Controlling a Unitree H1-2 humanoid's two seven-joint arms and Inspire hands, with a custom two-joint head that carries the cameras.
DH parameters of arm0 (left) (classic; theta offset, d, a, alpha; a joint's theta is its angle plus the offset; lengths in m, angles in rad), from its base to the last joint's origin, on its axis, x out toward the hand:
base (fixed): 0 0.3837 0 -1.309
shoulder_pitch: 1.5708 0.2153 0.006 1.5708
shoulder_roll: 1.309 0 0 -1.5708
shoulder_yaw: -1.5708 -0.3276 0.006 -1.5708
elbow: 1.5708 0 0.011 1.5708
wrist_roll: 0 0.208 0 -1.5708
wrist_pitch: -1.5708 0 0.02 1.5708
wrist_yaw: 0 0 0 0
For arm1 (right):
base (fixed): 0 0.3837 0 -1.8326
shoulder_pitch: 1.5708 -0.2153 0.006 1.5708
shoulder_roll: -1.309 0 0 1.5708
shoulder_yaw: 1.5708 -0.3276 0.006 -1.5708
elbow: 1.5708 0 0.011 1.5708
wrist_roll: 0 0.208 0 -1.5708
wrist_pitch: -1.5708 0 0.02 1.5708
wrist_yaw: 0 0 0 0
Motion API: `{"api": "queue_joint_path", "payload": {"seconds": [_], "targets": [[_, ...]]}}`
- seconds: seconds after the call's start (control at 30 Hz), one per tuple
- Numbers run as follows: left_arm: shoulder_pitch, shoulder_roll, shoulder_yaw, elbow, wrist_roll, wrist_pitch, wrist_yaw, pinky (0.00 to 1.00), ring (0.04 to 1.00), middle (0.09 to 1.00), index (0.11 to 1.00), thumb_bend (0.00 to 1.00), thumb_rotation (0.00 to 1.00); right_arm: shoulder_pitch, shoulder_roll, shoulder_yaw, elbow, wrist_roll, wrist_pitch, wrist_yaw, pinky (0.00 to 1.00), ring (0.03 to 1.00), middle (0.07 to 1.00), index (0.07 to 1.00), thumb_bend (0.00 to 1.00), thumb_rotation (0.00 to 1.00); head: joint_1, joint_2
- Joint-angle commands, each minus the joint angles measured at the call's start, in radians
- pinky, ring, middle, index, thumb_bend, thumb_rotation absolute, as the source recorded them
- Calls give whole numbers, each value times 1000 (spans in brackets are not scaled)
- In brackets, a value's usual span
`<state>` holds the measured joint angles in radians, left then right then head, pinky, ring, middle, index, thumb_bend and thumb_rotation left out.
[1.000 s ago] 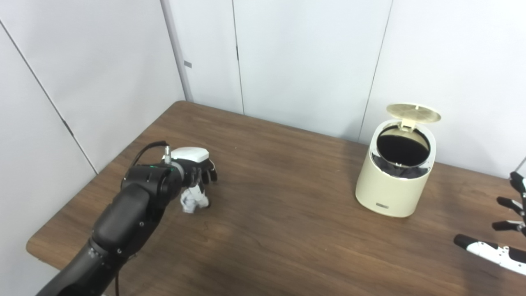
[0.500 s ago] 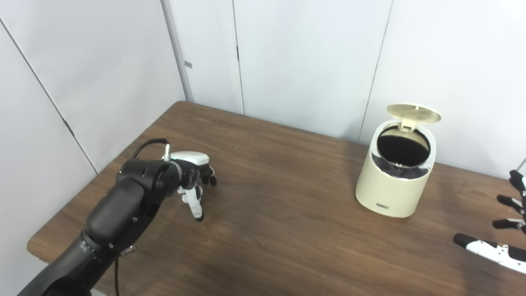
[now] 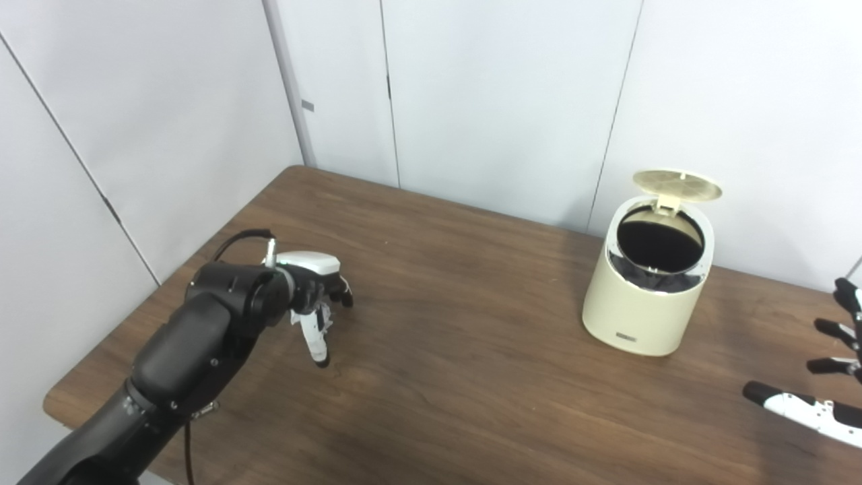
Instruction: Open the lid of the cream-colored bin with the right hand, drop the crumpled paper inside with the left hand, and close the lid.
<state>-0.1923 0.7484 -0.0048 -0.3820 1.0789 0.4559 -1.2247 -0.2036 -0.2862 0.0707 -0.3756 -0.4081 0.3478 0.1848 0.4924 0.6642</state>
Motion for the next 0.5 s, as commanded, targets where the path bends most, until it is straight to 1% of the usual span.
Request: {"api": "queue_joint_path", "payload": {"seconds": [0.0,0.03,0.1,0.13,0.17,0.2,0.27,0.43,0.47], "targets": [[33,37,3,11,55,12,-20,601,712,852,826,763,0,-25,-9,-11,-22,5,-26,-11,635,874,981,1000,810,360,2,1],[40,35,11,8,57,12,0,591,688,843,821,760,0,-25,-10,-12,-22,5,-27,-11,631,873,981,1000,808,355,3,3],[54,35,21,11,46,8,48,545,594,811,793,750,0,-24,-11,-12,-22,7,-27,-10,632,873,982,1000,804,353,4,4],[59,35,25,12,43,8,60,538,578,805,787,748,0,-23,-12,-12,-22,7,-27,-10,633,873,982,1000,803,353,5,5],[62,35,26,14,46,9,68,551,557,812,782,739,0,-23,-13,-12,-22,7,-26,-9,643,879,982,1000,804,359,5,5],[65,38,26,17,48,9,73,562,548,826,778,731,0,-23,-13,-12,-23,7,-25,-9,643,881,983,1000,805,357,5,5],[72,41,26,22,47,8,87,573,550,822,775,717,0,-22,-14,-12,-25,10,-25,-7,636,883,985,1000,803,357,7,5],[83,46,23,31,47,7,99,552,543,804,774,714,0,-23,-16,-12,-23,11,-25,-8,659,890,988,1000,797,346,9,8],[84,47,22,32,48,7,100,549,540,804,772,718,0,-24,-17,-12,-23,9,-23,-8,661,887,985,1000,801,357,9,8]]}}
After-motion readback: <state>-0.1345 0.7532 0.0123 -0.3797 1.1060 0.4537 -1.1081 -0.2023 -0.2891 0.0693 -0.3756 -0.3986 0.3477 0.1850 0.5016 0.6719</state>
